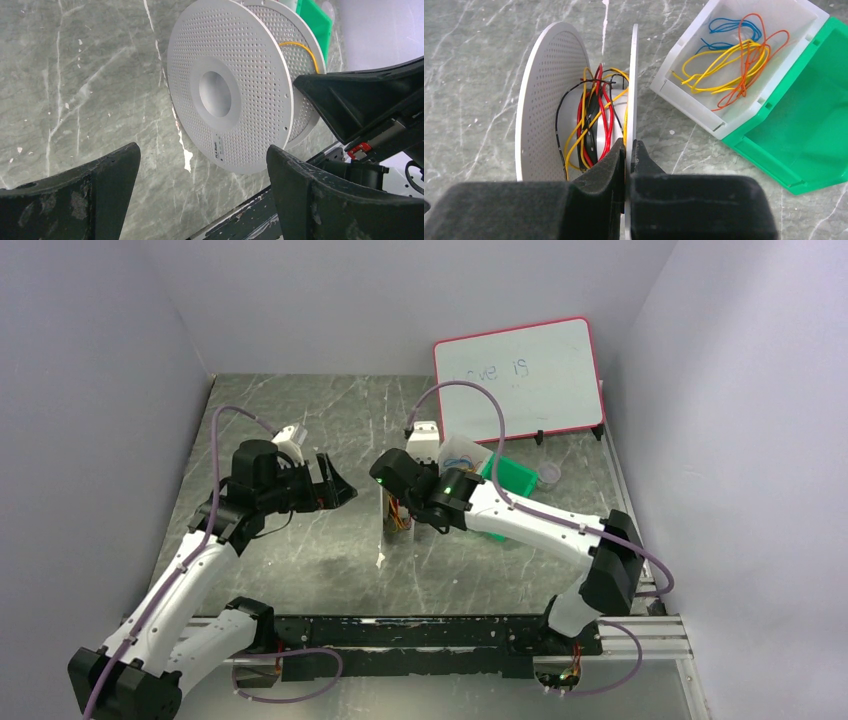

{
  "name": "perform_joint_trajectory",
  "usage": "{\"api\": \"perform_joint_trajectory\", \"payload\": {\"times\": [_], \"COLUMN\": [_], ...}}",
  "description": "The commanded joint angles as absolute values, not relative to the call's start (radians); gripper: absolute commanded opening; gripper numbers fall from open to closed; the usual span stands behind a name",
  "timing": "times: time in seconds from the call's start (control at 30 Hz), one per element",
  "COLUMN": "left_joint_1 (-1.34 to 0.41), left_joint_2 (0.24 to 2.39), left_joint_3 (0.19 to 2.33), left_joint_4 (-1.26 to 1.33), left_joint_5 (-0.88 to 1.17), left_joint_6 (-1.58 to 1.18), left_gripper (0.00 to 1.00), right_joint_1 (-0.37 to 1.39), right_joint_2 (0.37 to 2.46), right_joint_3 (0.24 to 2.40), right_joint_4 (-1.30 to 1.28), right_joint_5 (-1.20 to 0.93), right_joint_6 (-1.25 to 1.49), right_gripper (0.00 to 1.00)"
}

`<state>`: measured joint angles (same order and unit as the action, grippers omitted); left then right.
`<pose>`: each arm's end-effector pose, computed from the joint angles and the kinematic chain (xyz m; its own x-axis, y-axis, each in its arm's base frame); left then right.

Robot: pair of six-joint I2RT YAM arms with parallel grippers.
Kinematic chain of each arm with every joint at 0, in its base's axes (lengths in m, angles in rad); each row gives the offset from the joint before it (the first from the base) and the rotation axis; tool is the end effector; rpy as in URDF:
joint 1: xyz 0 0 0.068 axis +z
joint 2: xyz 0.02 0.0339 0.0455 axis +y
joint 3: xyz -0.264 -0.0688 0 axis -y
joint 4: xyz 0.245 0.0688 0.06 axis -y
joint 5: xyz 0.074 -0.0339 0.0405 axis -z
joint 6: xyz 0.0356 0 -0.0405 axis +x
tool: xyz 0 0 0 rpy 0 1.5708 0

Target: Wrap the cables

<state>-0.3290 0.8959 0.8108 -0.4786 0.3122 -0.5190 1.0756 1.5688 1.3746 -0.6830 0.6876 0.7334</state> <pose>0.1814 -0.0735 0.3009 -0.7135 -0.2552 -0.6526 0.2295 0.7948 -0.5618 0.1797 0.2852 0.3110 -0.5975 -0.0178 -0.8016 -0.1173 0.9909 0.0654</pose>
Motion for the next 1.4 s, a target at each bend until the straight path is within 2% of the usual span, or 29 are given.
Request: {"api": "perform_joint_trajectory", "payload": {"times": [0.0,0.67,1.37], "left_joint_1": [-0.321,-0.324,-0.334], "left_joint_2": [0.901,0.918,0.908], "left_joint_3": [0.852,0.854,0.838], "left_joint_4": [-0.502,-0.493,-0.5], "left_joint_5": [0.295,0.324,0.319], "left_joint_6": [-0.476,-0.451,-0.442], "left_gripper": [1.0,1.0,1.0], "right_joint_1": [1.08,1.132,1.187], "right_joint_2": [1.586,1.61,1.712], "right_joint_3": [1.423,1.449,1.561], "right_joint_4": [-0.686,-0.752,-1.013], "right_joint_5": [0.771,0.872,0.971], "right_joint_6": [0.79,0.956,1.227], "right_gripper": [0.0,0.0,0.0]}}
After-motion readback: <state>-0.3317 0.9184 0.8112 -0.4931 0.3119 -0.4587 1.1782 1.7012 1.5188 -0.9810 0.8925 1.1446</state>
